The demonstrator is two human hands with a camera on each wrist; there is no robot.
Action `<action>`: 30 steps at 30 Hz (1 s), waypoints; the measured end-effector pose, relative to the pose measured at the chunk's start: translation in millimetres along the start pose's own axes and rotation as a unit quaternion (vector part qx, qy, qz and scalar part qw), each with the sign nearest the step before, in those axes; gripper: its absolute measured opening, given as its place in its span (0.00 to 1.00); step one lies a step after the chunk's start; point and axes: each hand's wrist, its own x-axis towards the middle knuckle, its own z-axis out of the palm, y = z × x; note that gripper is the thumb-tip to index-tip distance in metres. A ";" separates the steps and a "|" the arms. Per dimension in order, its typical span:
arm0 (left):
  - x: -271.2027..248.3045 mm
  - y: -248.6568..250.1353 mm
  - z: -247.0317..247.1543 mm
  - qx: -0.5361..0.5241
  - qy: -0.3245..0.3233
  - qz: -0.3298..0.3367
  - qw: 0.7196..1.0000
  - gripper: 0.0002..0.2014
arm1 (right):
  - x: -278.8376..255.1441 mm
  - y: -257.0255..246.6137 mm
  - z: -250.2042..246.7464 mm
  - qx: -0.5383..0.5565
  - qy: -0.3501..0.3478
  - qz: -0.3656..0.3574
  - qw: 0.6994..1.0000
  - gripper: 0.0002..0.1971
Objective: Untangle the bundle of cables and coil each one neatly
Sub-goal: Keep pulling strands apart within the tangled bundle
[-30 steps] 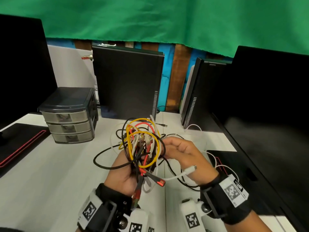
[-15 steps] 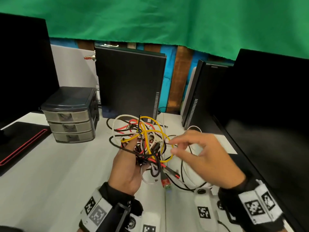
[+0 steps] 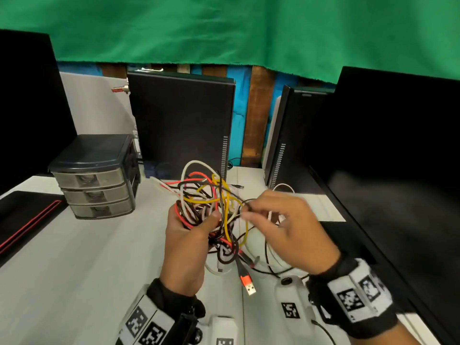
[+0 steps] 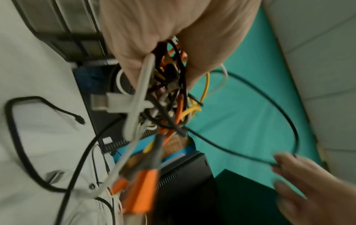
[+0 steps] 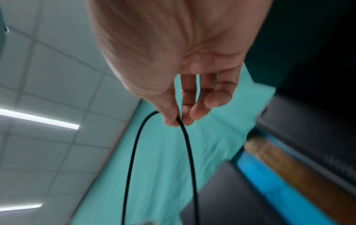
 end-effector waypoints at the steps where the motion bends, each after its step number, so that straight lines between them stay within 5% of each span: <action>1: 3.5 -1.3 -3.8 0.014 0.021 0.017 1.000 0.24 | 1.5 -1.7 -10.0 0.019 0.037 0.002 0.999 0.03; 4: 12.8 1.0 -20.4 0.032 0.057 0.046 0.997 0.25 | 0.7 1.1 -52.1 0.010 0.172 0.003 0.985 0.02; 7: 17.0 8.2 -32.9 0.045 0.049 0.053 0.996 0.25 | -4.3 16.8 -78.8 -0.102 0.195 0.055 0.974 0.02; 10: 14.2 10.2 -31.5 0.050 0.043 0.064 0.996 0.26 | -3.6 29.8 -72.2 -0.104 0.225 0.106 0.963 0.04; 14: 12.9 6.9 -27.2 -0.014 0.032 -0.036 0.999 0.19 | 4.2 49.0 -47.4 -0.011 0.270 0.208 0.940 0.09; 16: 11.7 9.1 -24.3 -0.073 -0.004 -0.122 0.990 0.16 | 4.5 56.9 -36.7 0.110 0.244 0.331 0.905 0.17; 19: 7.8 16.2 -20.3 -0.123 -0.047 -0.203 0.970 0.17 | 2.5 56.8 -13.5 0.248 0.057 0.433 0.865 0.19; 21: 6.9 20.0 -17.8 -0.142 -0.058 -0.212 0.965 0.17 | 1.3 48.8 1.7 0.230 -0.071 0.404 0.883 0.18; 23: 6.7 20.6 -16.8 -0.148 -0.059 -0.208 0.965 0.15 | 0.6 35.1 15.2 0.218 -0.127 0.379 0.890 0.14; 30: -2.9 13.5 -7.3 -0.117 -0.068 -0.201 0.970 0.14 | -1.4 19.9 41.3 0.178 0.063 0.252 0.949 0.09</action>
